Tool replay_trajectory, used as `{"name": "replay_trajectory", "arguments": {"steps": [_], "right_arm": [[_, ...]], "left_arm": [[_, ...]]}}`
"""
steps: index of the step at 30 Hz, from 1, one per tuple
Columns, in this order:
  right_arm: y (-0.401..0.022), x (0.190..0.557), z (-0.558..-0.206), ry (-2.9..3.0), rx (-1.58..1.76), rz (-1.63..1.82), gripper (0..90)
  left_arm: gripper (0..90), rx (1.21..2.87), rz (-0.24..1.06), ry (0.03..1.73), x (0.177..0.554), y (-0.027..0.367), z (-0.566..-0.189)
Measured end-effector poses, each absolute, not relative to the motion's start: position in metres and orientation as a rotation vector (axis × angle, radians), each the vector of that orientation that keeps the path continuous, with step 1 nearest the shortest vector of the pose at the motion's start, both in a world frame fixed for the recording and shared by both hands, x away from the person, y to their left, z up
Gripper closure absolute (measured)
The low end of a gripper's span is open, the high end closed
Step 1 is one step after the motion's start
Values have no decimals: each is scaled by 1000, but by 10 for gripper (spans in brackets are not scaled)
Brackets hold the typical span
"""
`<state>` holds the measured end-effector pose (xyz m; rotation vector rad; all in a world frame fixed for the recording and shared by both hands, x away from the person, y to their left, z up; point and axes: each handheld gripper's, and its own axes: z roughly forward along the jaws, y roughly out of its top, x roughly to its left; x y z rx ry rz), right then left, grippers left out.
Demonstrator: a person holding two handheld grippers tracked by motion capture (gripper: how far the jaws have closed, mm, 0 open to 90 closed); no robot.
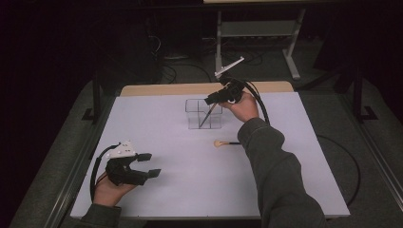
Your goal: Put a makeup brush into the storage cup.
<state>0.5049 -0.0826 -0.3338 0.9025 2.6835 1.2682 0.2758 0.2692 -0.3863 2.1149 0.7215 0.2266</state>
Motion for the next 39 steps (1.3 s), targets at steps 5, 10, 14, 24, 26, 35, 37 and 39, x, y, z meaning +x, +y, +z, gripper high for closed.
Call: {"name": "replay_trajectory", "arguments": {"steps": [5,10,14,24,26,35,37,39], "right_arm": [[-89,502,-329,2668,918,1295,654],[-97,499,-325,2650,932,1315,642],[-103,496,-324,2649,929,1317,631],[-115,486,-322,2641,947,1333,595],[-117,483,-321,2635,937,1347,577],[-127,471,-317,2610,903,1338,487],[-131,468,-316,2610,905,1347,466],[-133,465,-316,2614,911,1340,439]], "left_arm": [[290,2117,217,739,275,269,-386],[289,2116,214,740,275,270,-387],[288,2115,218,742,275,269,-387],[280,2122,225,736,275,269,-388],[279,2130,223,738,275,268,-388],[276,2135,225,740,276,268,-389],[275,2138,227,737,276,268,-389],[275,2137,222,745,276,266,-390]]}}
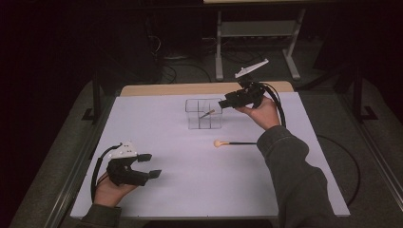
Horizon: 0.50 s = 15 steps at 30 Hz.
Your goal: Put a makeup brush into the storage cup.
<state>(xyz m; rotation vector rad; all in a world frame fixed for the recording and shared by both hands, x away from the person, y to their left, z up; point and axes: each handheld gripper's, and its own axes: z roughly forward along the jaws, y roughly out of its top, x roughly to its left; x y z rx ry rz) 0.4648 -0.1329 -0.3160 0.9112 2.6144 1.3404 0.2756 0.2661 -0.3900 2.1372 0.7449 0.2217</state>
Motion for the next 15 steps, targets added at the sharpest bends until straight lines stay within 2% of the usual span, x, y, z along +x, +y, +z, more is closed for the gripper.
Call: {"name": "replay_trajectory", "arguments": {"steps": [15], "right_arm": [[-151,434,-314,2617,846,1360,380]], "left_arm": [[274,2131,227,749,275,263,-389]]}}
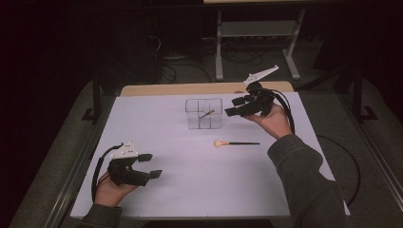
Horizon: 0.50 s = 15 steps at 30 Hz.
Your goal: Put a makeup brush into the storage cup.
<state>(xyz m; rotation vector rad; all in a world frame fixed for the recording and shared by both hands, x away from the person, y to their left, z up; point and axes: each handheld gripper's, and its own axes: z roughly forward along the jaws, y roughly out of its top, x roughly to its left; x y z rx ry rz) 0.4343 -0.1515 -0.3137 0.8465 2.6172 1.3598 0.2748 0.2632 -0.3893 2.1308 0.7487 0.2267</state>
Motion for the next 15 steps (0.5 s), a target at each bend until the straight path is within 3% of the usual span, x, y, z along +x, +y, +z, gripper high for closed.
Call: {"name": "replay_trajectory", "arguments": {"steps": [15], "right_arm": [[-165,422,-318,2628,847,1354,324]], "left_arm": [[269,2140,223,745,276,262,-391]]}}
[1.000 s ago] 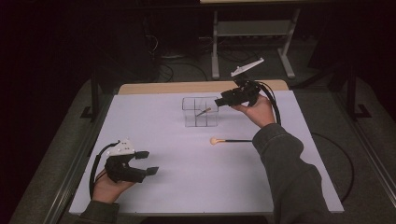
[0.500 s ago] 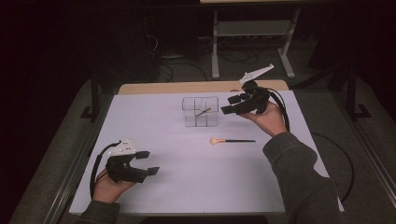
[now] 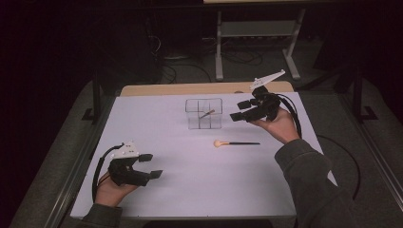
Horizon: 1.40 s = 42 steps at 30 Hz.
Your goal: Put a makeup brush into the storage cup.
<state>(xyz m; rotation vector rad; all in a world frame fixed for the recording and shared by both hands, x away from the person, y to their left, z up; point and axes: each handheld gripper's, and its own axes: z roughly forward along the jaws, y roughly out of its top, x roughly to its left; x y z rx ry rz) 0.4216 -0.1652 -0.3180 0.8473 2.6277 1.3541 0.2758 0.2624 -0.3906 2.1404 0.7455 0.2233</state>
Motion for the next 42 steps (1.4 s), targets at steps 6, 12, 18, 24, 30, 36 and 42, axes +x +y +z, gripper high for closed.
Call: {"name": "replay_trajectory", "arguments": {"steps": [6,12,18,24,30,36,42], "right_arm": [[-166,418,-322,2632,849,1339,305],[-165,417,-329,2654,828,1314,301],[-163,415,-333,2673,819,1293,306],[-165,413,-337,2680,823,1274,304],[-166,411,-338,2694,817,1254,312],[-167,411,-342,2710,813,1236,335],[-164,413,-351,2744,820,1191,352]], "left_arm": [[266,2134,220,746,275,263,-390],[265,2132,224,742,276,264,-389],[262,2136,226,740,276,264,-389],[255,2133,219,745,277,264,-390],[255,2135,219,735,277,261,-389],[253,2129,218,749,277,263,-390],[252,2128,223,743,276,263,-388]]}}
